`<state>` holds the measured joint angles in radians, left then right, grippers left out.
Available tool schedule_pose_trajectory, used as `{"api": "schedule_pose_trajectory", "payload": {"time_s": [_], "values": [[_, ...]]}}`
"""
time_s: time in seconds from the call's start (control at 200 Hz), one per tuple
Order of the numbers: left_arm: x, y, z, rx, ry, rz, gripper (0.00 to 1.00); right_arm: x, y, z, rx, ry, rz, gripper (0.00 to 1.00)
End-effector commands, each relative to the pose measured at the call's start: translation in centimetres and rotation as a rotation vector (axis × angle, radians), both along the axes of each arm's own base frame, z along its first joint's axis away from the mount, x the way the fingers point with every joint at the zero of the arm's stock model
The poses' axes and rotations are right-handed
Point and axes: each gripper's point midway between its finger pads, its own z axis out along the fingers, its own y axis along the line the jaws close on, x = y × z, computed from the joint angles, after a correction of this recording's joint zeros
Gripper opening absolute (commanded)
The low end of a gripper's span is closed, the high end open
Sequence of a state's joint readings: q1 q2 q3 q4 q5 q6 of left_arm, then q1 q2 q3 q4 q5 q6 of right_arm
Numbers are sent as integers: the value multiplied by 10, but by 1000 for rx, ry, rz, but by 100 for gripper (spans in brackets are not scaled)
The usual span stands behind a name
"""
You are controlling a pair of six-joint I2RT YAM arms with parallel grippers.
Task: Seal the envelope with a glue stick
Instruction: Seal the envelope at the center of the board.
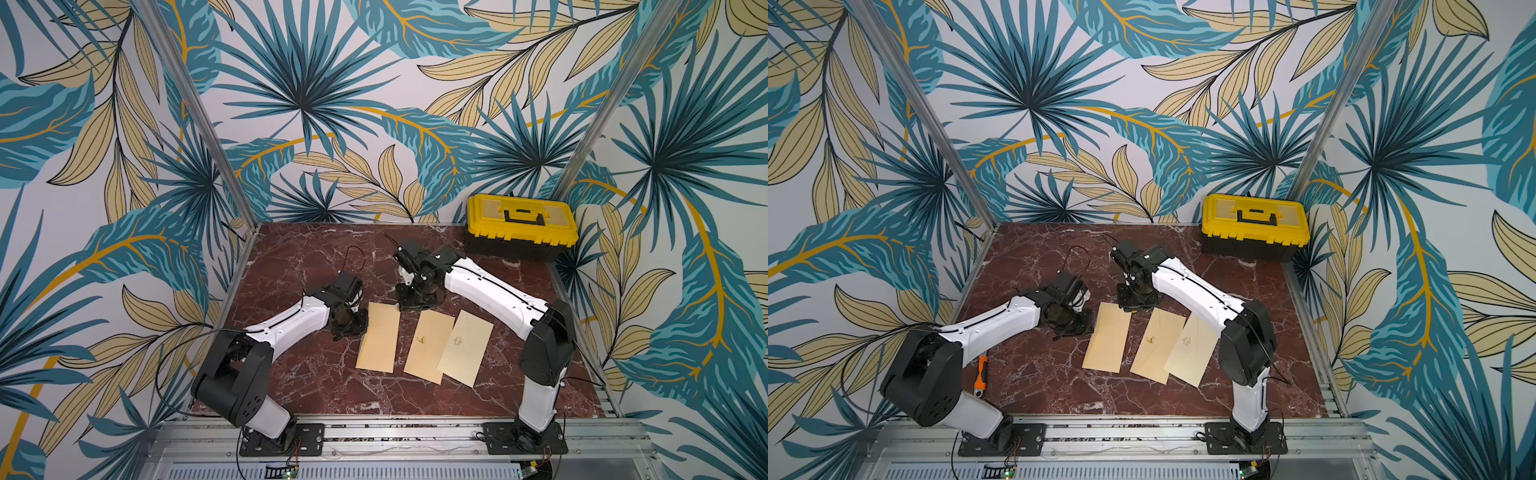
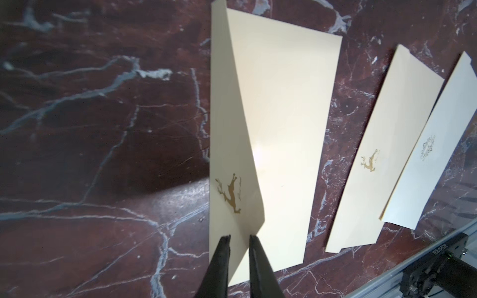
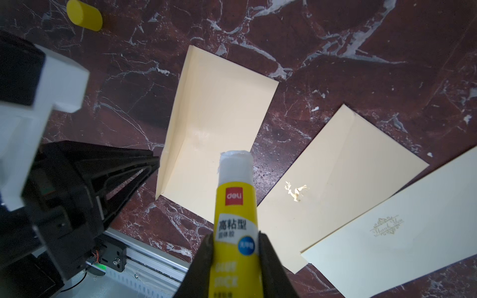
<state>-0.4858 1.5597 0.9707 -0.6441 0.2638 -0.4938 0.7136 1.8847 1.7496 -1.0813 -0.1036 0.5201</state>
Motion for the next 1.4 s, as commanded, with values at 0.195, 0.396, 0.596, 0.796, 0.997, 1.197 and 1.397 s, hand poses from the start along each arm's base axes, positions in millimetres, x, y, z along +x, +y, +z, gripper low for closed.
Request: {"api": "schedule_pose_trajectory", "payload": {"time_s": [0.195, 0.396, 0.596, 0.796, 0.997, 1.197, 1.397], "values": [[7, -23, -35, -25, 46, -49, 16, -7, -10, 2, -5, -3, -23, 0], [-1, -15, -64, 38, 115, -53, 15, -11, -14, -1, -9, 6, -25, 0], [6, -15, -45, 40, 66, -53, 15, -11, -15, -1, -11, 4, -24, 0], [26, -21, -19, 30, -2, -53, 15, -10, -17, 0, -13, 2, -29, 0], [35, -27, -24, 22, -5, -50, 14, -10, -19, -1, -17, 6, -30, 0], [25, -18, -61, 73, 58, -45, 13, -12, -21, -2, -23, 12, -32, 0], [13, -13, -82, 91, 105, -52, 13, -12, -22, -1, -25, 13, -31, 0]]}}
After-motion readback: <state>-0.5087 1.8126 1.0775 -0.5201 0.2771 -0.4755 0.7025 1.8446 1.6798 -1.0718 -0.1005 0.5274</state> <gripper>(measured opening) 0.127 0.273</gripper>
